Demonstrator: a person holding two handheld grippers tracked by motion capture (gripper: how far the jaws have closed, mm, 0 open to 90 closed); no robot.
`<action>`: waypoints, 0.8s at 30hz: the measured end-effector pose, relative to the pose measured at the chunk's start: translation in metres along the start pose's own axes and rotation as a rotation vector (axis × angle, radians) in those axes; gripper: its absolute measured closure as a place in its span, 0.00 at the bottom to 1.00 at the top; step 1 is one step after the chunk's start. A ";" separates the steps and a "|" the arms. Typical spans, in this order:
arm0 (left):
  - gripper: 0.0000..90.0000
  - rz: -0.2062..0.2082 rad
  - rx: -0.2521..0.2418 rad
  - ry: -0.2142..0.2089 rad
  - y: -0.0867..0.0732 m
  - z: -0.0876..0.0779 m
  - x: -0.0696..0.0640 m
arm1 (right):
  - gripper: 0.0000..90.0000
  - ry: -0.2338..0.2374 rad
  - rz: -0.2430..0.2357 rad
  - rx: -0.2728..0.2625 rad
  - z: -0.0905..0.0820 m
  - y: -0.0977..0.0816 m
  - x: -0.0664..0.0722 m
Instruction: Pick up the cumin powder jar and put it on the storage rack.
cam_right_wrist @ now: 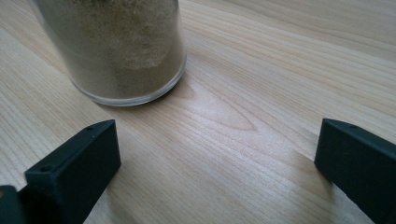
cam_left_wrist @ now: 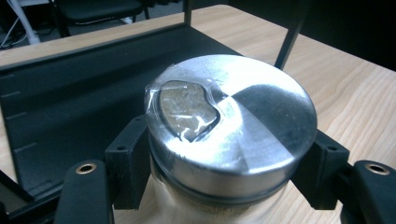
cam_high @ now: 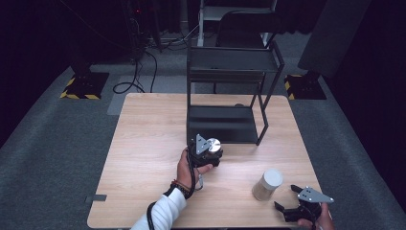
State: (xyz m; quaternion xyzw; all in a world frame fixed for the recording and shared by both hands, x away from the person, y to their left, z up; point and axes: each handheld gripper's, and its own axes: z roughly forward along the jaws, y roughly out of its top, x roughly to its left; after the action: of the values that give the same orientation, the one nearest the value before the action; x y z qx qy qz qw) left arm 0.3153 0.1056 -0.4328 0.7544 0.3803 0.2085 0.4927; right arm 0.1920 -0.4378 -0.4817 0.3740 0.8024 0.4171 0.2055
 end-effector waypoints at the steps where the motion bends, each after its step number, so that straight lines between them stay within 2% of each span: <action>1: 0.35 -0.002 0.001 0.002 0.004 -0.001 0.000 | 0.00 0.000 0.000 0.000 0.000 0.000 0.000; 9: 0.35 -0.016 -0.013 0.014 0.040 -0.009 -0.001 | 0.00 0.000 0.000 -0.001 0.000 0.000 0.000; 12: 0.35 -0.035 -0.012 0.011 0.054 -0.011 0.002 | 0.00 0.000 0.000 0.000 0.000 0.000 0.000; 16: 0.35 -0.047 -0.021 0.000 0.077 -0.015 0.008 | 0.00 0.000 0.000 -0.002 0.000 0.000 0.000; 21: 0.35 -0.028 -0.046 -0.004 0.108 -0.024 0.009 | 0.00 -0.001 0.001 -0.002 0.000 -0.001 0.000; 24: 0.35 -0.040 -0.036 0.001 0.127 -0.025 0.009 | 0.00 -0.001 0.002 -0.003 0.000 -0.001 0.000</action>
State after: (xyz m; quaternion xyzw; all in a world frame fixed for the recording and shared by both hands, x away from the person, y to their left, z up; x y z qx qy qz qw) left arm 0.3507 0.0988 -0.3079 0.7376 0.3917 0.2056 0.5101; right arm 0.1915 -0.4384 -0.4822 0.3748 0.8013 0.4184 0.2059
